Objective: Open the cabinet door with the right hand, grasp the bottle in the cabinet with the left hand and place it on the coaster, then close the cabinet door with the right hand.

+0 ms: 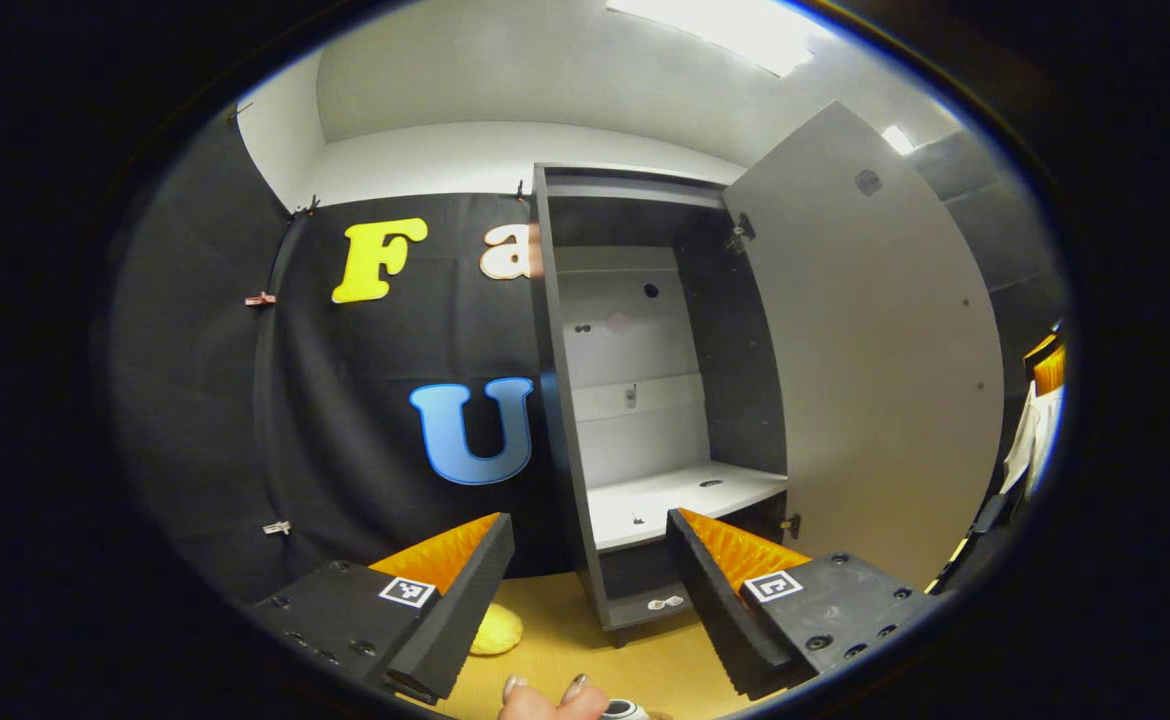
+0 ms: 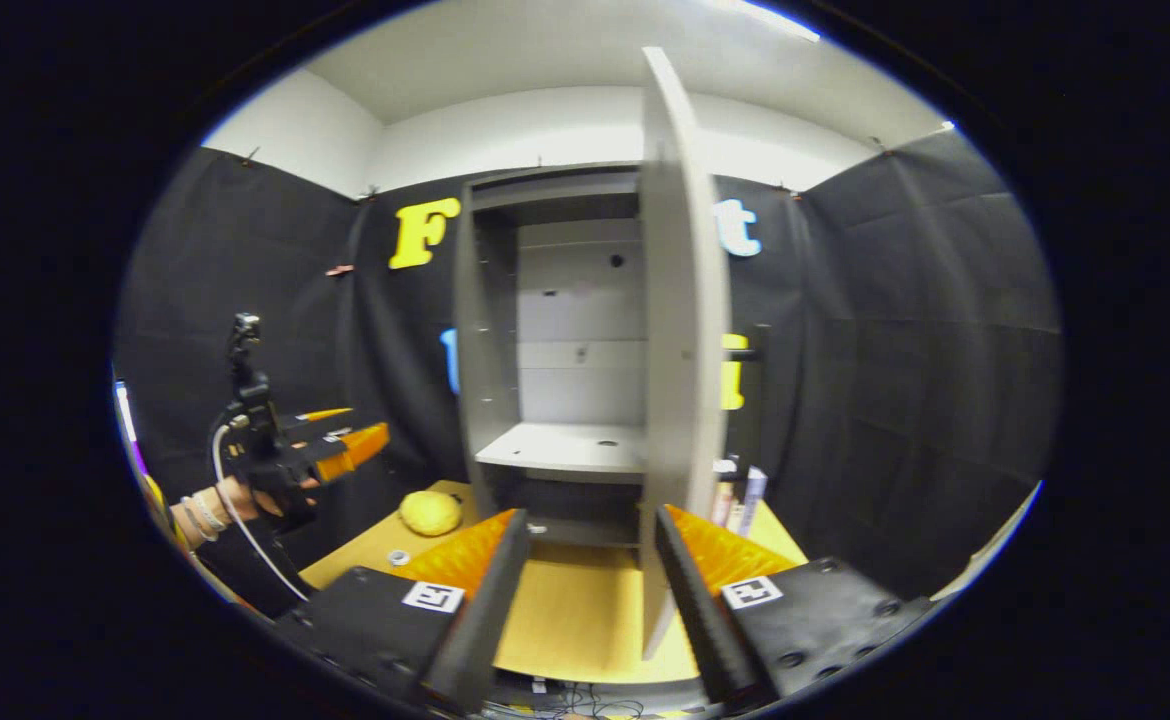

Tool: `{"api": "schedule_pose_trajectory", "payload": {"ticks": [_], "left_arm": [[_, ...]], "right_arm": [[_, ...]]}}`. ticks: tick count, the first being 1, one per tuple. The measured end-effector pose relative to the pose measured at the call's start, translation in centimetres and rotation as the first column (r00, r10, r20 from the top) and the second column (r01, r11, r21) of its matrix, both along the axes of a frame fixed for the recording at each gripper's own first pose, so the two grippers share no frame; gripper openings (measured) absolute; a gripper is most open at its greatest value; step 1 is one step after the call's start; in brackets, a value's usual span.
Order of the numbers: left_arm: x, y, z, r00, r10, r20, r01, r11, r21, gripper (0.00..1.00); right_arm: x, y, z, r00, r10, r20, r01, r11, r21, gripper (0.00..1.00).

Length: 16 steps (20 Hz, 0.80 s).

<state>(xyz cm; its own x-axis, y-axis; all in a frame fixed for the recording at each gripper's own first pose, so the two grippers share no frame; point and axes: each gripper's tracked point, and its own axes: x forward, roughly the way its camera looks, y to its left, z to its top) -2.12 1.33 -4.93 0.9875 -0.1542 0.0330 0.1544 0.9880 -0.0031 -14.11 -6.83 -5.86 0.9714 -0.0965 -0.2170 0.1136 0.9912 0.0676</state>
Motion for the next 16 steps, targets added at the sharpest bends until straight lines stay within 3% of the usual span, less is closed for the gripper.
{"api": "schedule_pose_trajectory", "payload": {"ticks": [1, 2, 3, 4, 6, 8, 10, 13, 14, 16], "left_arm": [[0.1, -0.2, 0.4, 1.000, -0.005, 0.004, 0.005, 1.000, 0.002, 0.99], [0.1, -0.4, 0.9, 1.000, 0.001, 0.013, -0.001, 1.000, 0.001, 0.99], [0.3, -0.7, 1.3, 1.000, -0.001, 0.018, 0.001, 1.000, -0.003, 0.99], [0.4, -1.4, 1.5, 1.000, -0.003, 0.021, 0.003, 1.000, -0.009, 0.96], [0.3, -2.3, 2.0, 1.000, 0.006, 0.013, -0.006, 1.000, -0.026, 0.96], [0.3, -2.7, 2.5, 0.999, 0.035, 0.004, -0.035, 0.999, -0.039, 0.96], [0.2, -2.5, 3.3, 0.997, 0.081, 0.011, -0.081, 0.996, -0.043, 0.96], [-0.1, -2.0, 3.7, 0.987, 0.157, 0.011, -0.157, 0.986, -0.049, 0.96], [-0.1, -2.0, 3.8, 0.984, 0.176, 0.014, -0.175, 0.983, -0.051, 0.99], [-0.3, -1.4, 3.3, 0.976, 0.216, -0.001, -0.216, 0.975, -0.048, 0.99]], "right_arm": [[0.0, -1.6, 0.0, 0.999, -0.049, 0.006, 0.049, 0.999, -0.014, 0.86], [-0.2, -3.1, 0.2, 0.997, -0.081, 0.013, 0.082, 0.996, -0.023, 0.97], [-0.2, -4.7, 0.7, 0.994, -0.108, 0.025, 0.109, 0.994, -0.032, 0.93], [0.2, -6.2, 1.2, 0.991, -0.127, 0.043, 0.129, 0.991, -0.037, 0.97], [1.5, -8.1, 1.9, 0.991, -0.119, 0.063, 0.120, 0.992, -0.021, 0.94], [3.2, -9.4, 1.9, 0.994, -0.081, 0.069, 0.081, 0.997, -0.001, 0.89], [5.0, -9.5, 1.8, 0.997, -0.008, 0.077, 0.008, 1.000, 0.001, 0.92], [6.9, -9.1, 1.7, 0.991, 0.105, 0.087, -0.105, 0.994, 0.000, 0.81], [6.9, -8.7, 1.7, 0.986, 0.137, 0.090, -0.140, 0.990, 0.022, 0.89], [6.7, -8.0, 1.3, 0.981, 0.179, 0.071, -0.184, 0.980, 0.076, 0.88]]}}
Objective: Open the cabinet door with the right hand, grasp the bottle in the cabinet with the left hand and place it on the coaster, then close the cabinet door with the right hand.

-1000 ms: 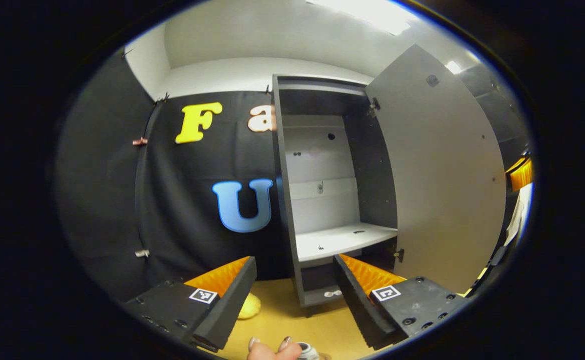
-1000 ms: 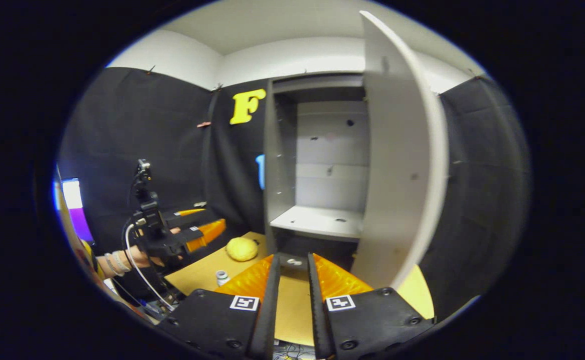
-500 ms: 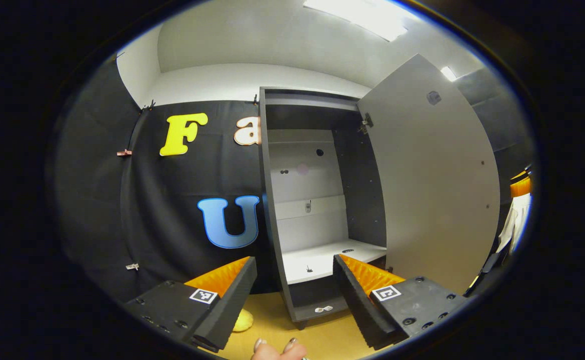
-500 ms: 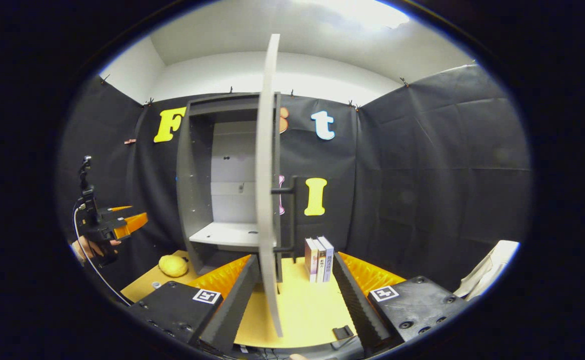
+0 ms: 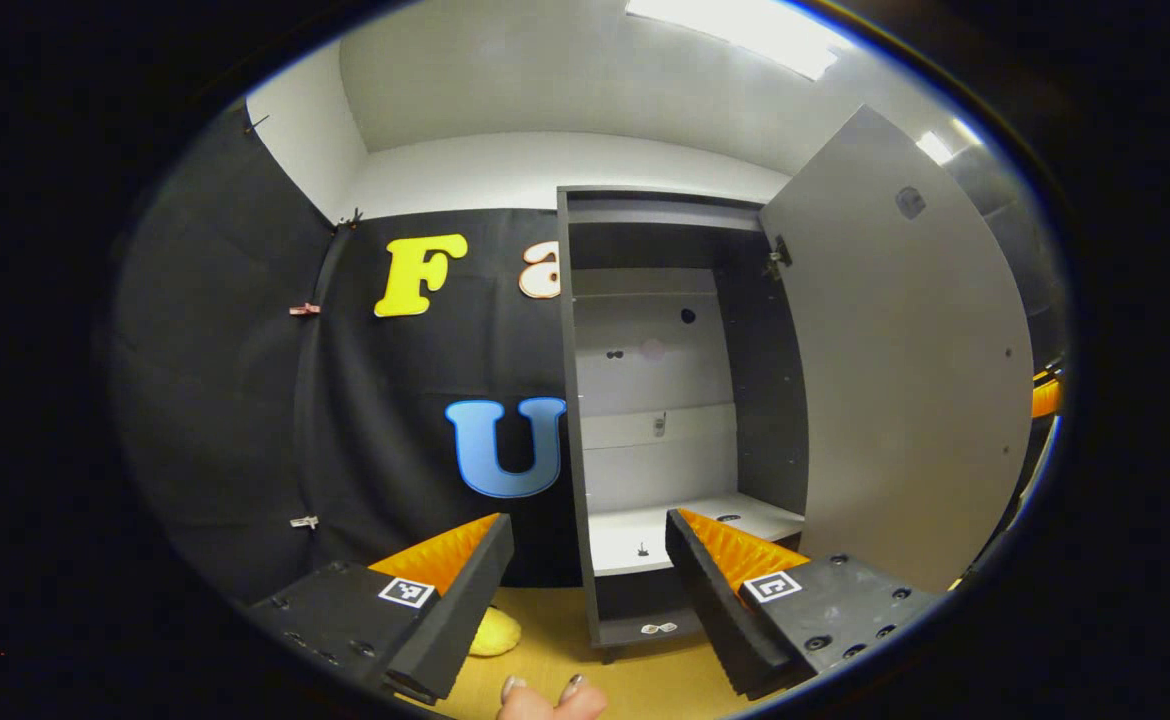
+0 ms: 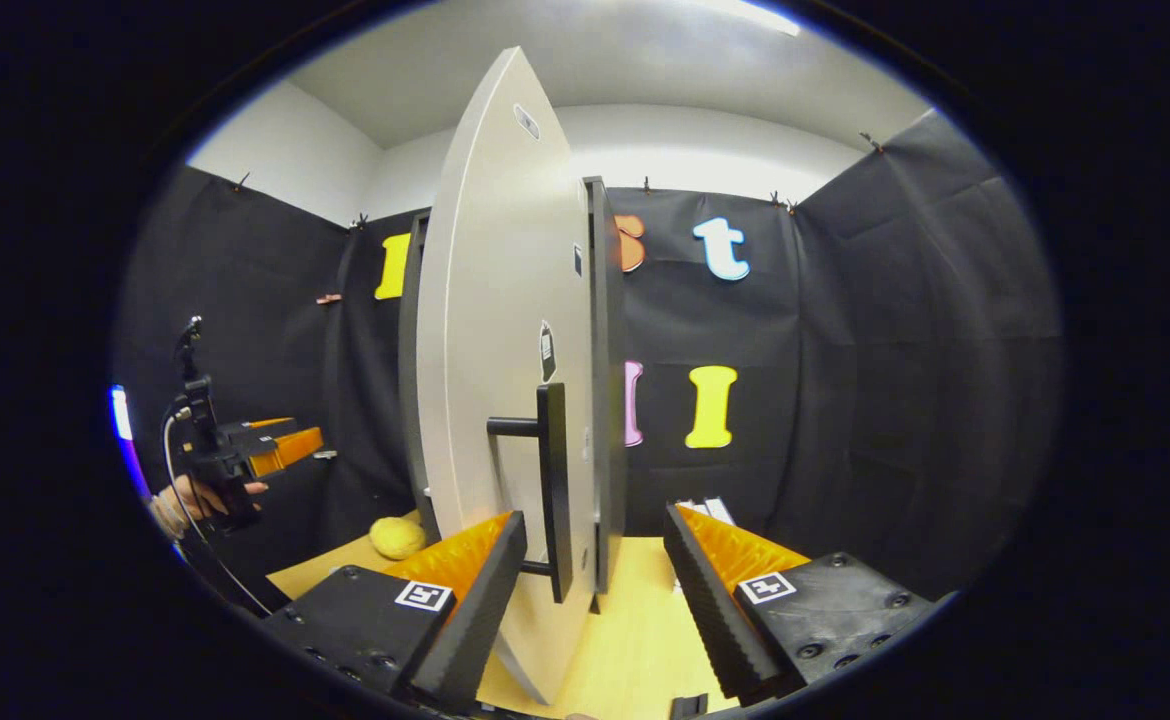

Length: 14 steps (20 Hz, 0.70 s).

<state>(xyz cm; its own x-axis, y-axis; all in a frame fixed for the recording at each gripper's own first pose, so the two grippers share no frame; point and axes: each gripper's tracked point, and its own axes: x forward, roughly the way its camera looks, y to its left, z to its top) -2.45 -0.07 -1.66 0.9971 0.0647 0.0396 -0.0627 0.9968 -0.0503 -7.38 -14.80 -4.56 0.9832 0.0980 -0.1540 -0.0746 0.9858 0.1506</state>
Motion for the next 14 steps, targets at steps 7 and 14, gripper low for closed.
{"api": "schedule_pose_trajectory", "payload": {"ticks": [7, 14], "left_arm": [[0.2, 3.0, -1.8, 0.999, 0.018, -0.027, -0.018, 1.000, -0.013, 0.99], [2.2, 8.4, -2.6, 0.997, -0.073, -0.026, 0.073, 0.997, 0.013, 0.96]], "right_arm": [[1.5, 5.6, -0.1, 0.996, 0.083, 0.007, -0.083, 0.997, -0.001, 0.90], [6.2, 18.5, -0.7, 0.988, 0.157, -0.006, -0.157, 0.986, 0.056, 0.90]]}}
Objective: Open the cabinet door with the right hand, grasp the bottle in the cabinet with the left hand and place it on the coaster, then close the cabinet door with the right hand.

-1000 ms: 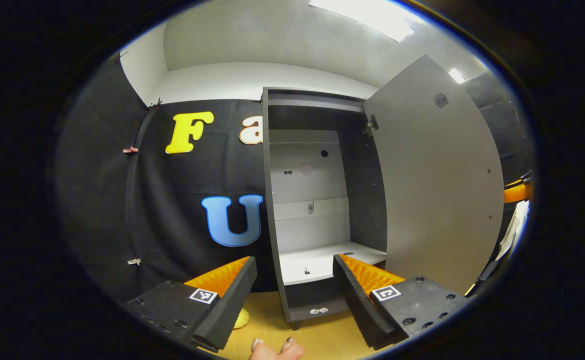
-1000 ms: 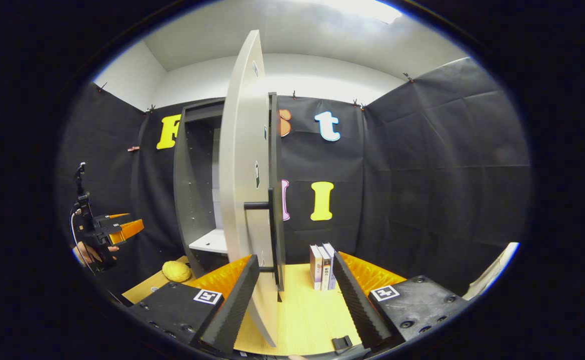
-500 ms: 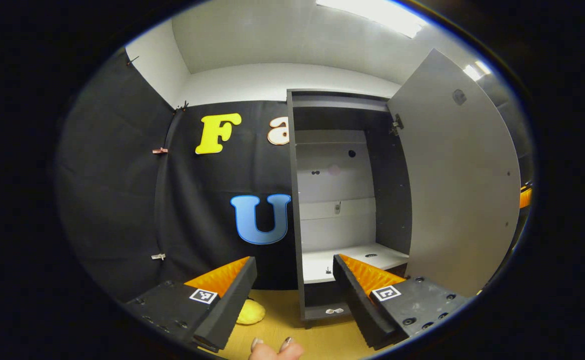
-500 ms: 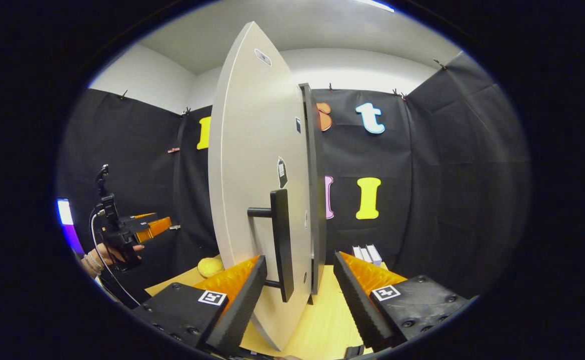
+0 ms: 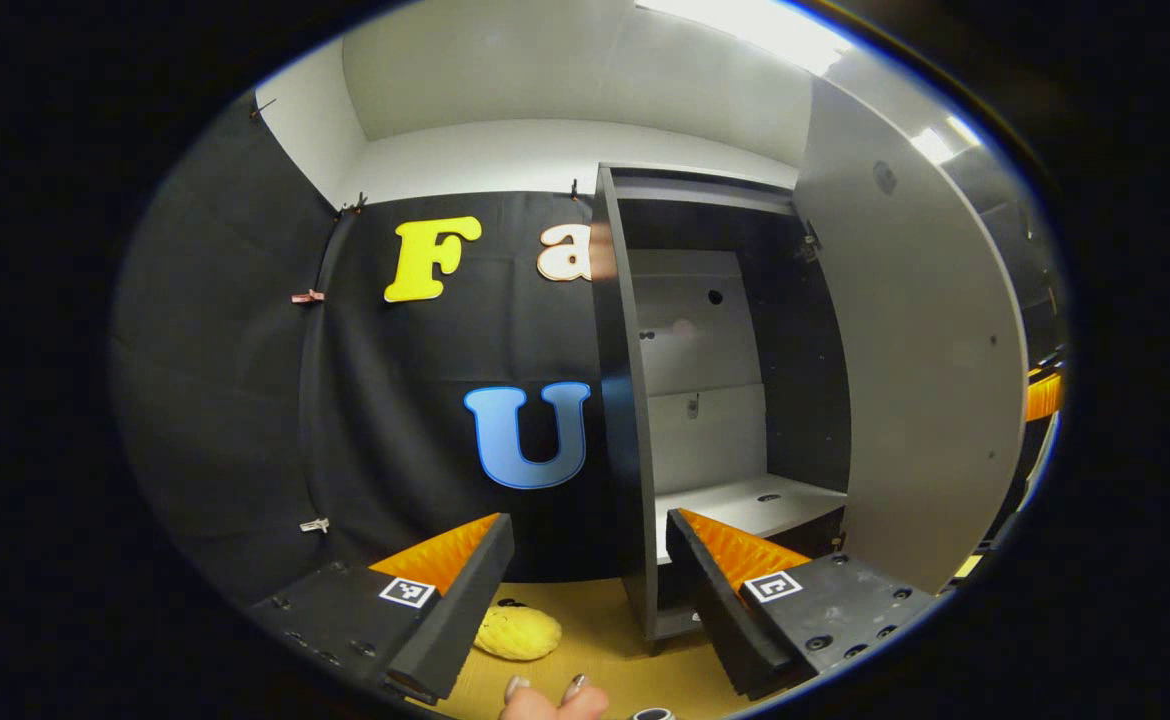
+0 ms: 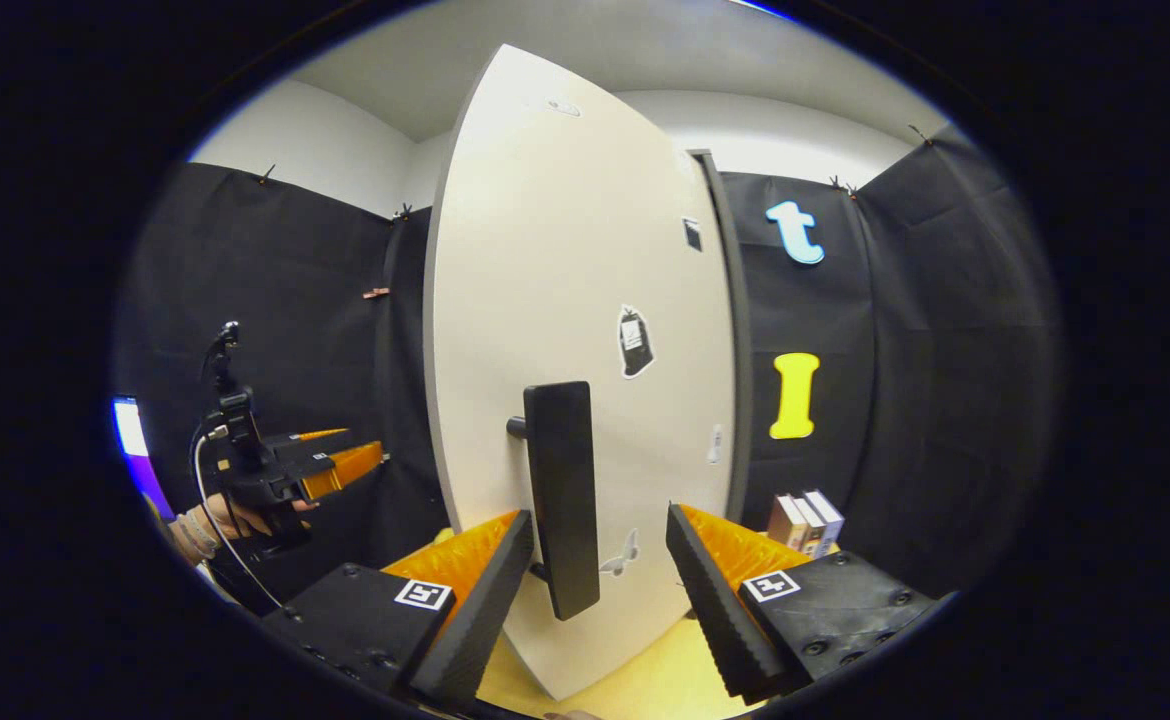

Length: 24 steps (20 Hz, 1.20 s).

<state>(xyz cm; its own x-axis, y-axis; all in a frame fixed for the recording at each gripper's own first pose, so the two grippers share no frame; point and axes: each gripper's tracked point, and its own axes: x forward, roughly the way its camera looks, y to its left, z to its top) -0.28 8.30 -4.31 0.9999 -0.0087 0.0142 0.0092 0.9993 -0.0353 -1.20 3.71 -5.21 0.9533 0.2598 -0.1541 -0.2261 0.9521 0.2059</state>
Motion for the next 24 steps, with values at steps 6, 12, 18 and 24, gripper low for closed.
{"api": "schedule_pose_trajectory", "payload": {"ticks": [6, 12, 18, 24], "left_arm": [[1.1, 3.1, -0.1, 0.999, -0.040, 0.012, 0.040, 0.999, 0.033, 0.96], [0.6, 0.2, -0.3, 0.995, -0.101, -0.003, 0.101, 0.995, -0.019, 0.99], [-0.3, -4.1, 2.3, 0.989, -0.143, 0.042, 0.144, 0.989, -0.034, 0.96], [-1.4, -7.4, 3.2, 0.989, -0.145, 0.036, 0.145, 0.989, -0.013, 0.96]], "right_arm": [[1.2, 2.8, -0.7, 1.000, -0.023, 0.011, 0.023, 1.000, -0.011, 0.90], [1.8, 1.1, -1.0, 0.998, -0.064, 0.004, 0.064, 0.997, -0.037, 0.90], [2.4, -1.7, -0.8, 0.997, -0.076, 0.011, 0.076, 0.996, -0.036, 0.90], [2.6, -3.6, -0.5, 0.996, -0.080, 0.035, 0.081, 0.996, -0.046, 0.90]]}}
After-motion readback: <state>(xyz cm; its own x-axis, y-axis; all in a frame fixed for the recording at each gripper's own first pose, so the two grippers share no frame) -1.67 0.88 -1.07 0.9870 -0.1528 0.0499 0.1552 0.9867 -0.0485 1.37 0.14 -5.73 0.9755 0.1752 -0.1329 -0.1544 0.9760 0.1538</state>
